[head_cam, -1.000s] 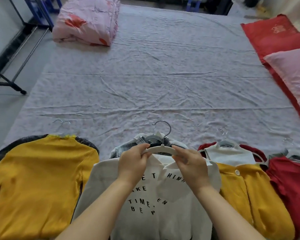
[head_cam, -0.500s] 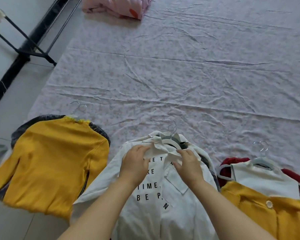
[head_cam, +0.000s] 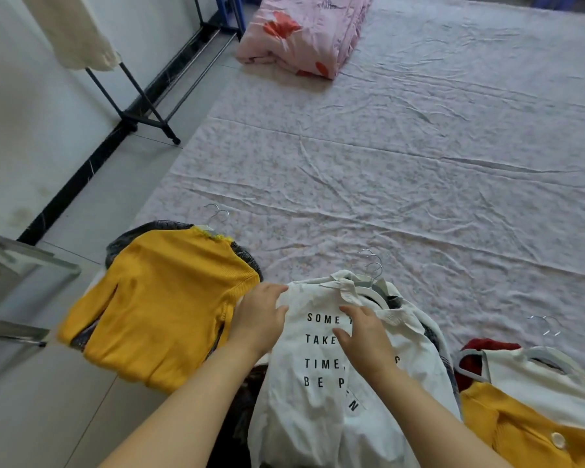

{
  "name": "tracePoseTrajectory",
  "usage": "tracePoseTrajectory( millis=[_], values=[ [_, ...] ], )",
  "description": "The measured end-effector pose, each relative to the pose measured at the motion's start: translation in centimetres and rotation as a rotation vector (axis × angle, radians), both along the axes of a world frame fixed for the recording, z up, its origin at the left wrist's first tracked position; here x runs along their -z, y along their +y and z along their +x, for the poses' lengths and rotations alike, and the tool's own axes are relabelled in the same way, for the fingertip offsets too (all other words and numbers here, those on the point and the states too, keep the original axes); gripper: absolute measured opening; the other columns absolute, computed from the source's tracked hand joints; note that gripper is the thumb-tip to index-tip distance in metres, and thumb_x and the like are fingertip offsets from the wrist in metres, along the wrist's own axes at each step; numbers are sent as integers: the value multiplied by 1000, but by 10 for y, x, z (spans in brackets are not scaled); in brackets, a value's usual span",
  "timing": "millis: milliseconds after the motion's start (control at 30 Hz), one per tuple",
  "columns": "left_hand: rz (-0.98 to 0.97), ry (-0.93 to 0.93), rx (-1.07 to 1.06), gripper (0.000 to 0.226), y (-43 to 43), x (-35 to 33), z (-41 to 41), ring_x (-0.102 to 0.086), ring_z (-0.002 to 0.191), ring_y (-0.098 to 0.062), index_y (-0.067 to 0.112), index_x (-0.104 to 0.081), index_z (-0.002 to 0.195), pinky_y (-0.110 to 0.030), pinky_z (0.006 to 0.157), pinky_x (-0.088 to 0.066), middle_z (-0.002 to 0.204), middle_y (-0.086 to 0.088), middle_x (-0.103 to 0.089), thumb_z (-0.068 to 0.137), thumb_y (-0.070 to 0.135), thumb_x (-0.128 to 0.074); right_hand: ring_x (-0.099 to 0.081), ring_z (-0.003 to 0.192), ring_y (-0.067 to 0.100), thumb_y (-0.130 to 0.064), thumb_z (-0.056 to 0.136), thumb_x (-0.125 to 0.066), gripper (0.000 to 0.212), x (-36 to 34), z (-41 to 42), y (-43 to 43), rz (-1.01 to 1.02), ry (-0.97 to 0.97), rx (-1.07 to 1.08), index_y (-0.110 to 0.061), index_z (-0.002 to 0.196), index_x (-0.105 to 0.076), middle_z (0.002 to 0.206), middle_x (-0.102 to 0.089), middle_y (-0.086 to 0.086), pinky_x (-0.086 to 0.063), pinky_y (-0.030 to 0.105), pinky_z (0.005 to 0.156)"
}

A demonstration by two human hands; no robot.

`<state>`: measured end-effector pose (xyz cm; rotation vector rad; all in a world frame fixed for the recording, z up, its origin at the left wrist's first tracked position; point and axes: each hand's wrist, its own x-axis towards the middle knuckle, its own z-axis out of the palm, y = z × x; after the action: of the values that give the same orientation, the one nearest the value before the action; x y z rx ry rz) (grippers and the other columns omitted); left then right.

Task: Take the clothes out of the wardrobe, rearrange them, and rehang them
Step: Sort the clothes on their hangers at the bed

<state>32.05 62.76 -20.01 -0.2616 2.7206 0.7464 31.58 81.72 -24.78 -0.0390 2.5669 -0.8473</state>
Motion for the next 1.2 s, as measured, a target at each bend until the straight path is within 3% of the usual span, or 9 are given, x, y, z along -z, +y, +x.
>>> tracePoseTrajectory(
  millis=[233,467,767,1200],
  values=[
    [-57,-21,-61,41,-87,-20,22,-39,128,-14,25,-43,135,-34,104,-29,139,5,-43,95,27,-47,-41,125,16,-30,91,-56,47,-17,6,-79,59,51,-214,-19,135,-43,134,-46,1,-35,25,100],
    [-25,-9,-43,40,-204,-9,12,-39,127,-13,25,-43,135,-34,107,-27,137,6,-43,95,28,-47,-43,124,13,-30,92,-55,45,-13,-9,-194,95,64,-199,-21,135,-43,132,-47,-1,-35,24,100],
    [29,-77,64,41,-364,24,-32,-38,127,-13,25,-42,135,-33,107,-27,137,6,-43,95,27,-46,-44,122,16,-31,94,-53,44,23,-35,-358,159,-92,-127,-20,135,-44,134,-46,0,-40,27,97],
    [103,-141,143,40,-394,105,-77,-35,129,-9,28,-40,136,-31,109,-23,138,10,-40,96,30,-45,-48,119,23,-30,94,-53,46,102,-134,-394,256,-206,-61,-15,136,-42,135,-46,6,-45,35,96]
  ],
)
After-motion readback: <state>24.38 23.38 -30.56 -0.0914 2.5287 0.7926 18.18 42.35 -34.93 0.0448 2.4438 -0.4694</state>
